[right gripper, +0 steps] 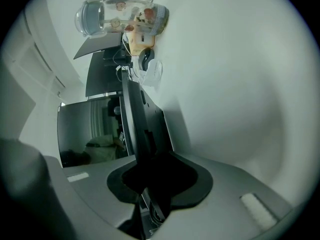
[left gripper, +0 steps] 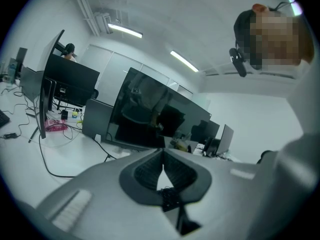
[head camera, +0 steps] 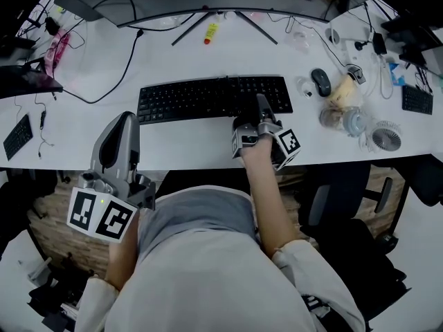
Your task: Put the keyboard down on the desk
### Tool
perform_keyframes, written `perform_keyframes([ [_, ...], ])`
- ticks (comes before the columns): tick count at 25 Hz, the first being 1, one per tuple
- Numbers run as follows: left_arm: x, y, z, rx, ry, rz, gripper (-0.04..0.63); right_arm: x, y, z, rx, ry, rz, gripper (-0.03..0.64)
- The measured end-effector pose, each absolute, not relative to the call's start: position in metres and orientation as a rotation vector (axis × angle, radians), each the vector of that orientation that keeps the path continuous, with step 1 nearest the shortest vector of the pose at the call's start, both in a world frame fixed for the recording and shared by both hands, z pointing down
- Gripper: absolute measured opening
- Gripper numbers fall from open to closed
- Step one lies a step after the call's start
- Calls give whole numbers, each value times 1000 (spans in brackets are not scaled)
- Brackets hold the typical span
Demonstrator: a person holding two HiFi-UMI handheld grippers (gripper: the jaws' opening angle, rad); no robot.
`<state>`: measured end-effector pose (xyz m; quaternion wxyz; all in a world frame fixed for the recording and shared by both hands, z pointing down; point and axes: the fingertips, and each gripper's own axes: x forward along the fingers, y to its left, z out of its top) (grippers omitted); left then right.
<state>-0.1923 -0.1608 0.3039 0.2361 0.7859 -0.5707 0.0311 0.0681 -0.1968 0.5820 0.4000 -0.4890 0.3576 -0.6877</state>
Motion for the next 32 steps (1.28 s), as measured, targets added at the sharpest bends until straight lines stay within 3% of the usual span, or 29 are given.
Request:
perform_keyframes([
  [11,-188,-162,304,2159,-1540,70,0,67,-195,582,-1293,885,-1776,81],
  [19,-188,-161,305,2154,-1531,65,0,72,-187,589,-1362,824,-1800,212],
  [24,-187,-161,304,2155,-1530,59,0,75,-185,591,-1427,805,-1824,358],
  [32,-188,-160,303,2150,-1531,43,0,73,-179,592,-1451,764,-1892,390],
])
